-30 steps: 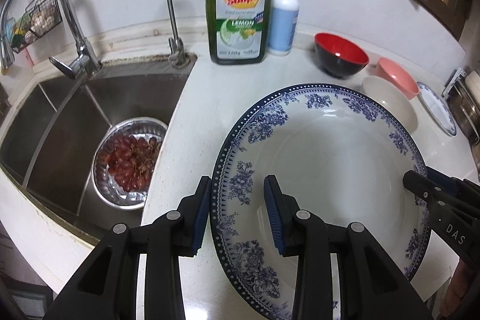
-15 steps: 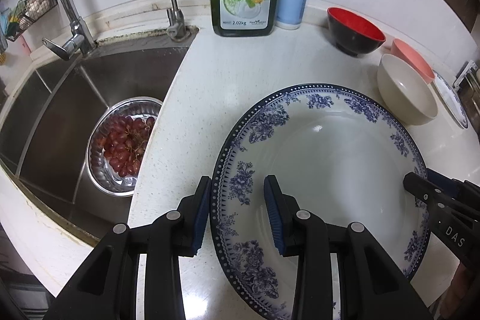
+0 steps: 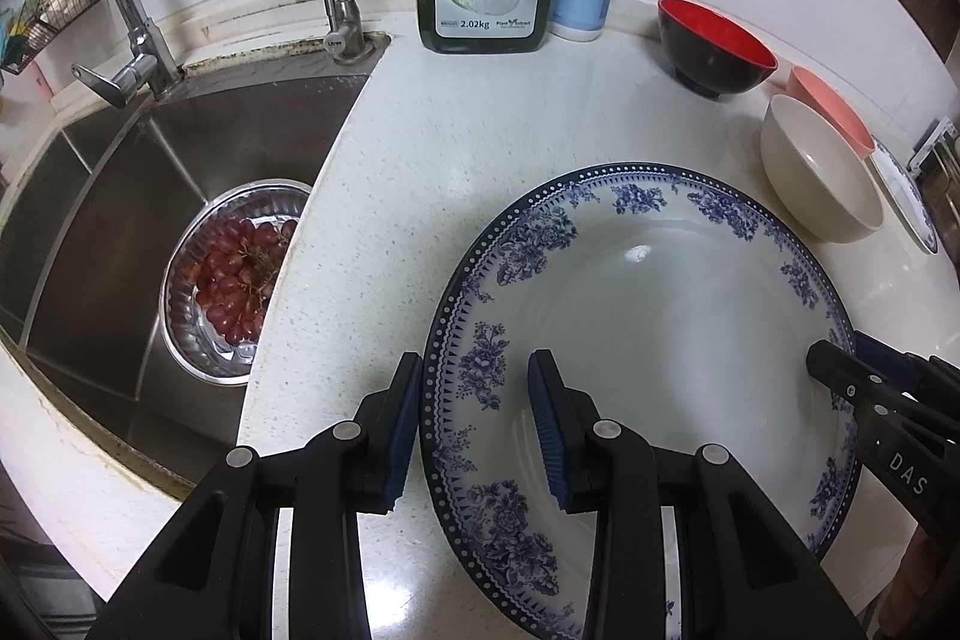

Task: Organize plates and bowls
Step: 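Lower the large blue-and-white plate onto the lime-green plate and open both tools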

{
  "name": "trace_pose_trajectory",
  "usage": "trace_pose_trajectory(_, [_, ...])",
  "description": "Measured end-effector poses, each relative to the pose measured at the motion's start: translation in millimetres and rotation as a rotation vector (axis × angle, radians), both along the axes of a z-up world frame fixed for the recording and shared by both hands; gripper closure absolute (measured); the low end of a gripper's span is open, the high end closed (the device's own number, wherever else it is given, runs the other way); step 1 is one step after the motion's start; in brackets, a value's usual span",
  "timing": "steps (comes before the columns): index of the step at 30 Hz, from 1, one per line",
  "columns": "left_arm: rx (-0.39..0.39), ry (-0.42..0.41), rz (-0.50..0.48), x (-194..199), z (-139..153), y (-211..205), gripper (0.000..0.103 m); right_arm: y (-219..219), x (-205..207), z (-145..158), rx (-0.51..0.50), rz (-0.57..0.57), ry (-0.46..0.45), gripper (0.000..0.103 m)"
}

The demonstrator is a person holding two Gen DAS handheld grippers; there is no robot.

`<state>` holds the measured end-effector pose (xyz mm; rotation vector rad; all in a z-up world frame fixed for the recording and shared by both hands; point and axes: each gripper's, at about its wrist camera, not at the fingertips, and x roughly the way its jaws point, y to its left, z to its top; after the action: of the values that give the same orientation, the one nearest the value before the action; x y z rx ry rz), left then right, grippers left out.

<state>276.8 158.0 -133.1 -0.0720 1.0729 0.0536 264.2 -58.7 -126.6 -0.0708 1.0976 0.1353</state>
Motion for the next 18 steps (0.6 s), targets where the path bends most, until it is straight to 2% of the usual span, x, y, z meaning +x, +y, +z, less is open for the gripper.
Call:
trace_pose_trajectory(6, [-0.006,0.007,0.000,2.2,-2.0,0.7,0.065,2.7,-1.1,-0.6,-0.023,0.011,-0.006,0.065])
trace_pose_trajectory(8, [0.000,-0.001,0.006,1.5,-0.2,0.5,0.056,1.9,-1.0,-0.6,-0.020,0.013,-0.007,0.063])
trace_pose_trajectory(11, [0.014,-0.024,0.005,0.2,5.1,-2.0,0.049,-1.9,0.3,-1.8,-0.005,0.003,0.001,0.048])
trace_pose_trajectory(18, [0.014,-0.081,-0.027,-2.9,23.6,-12.3,0.038,-7.5,-3.4,6.6,0.023,-0.003,-0.022,0.048])
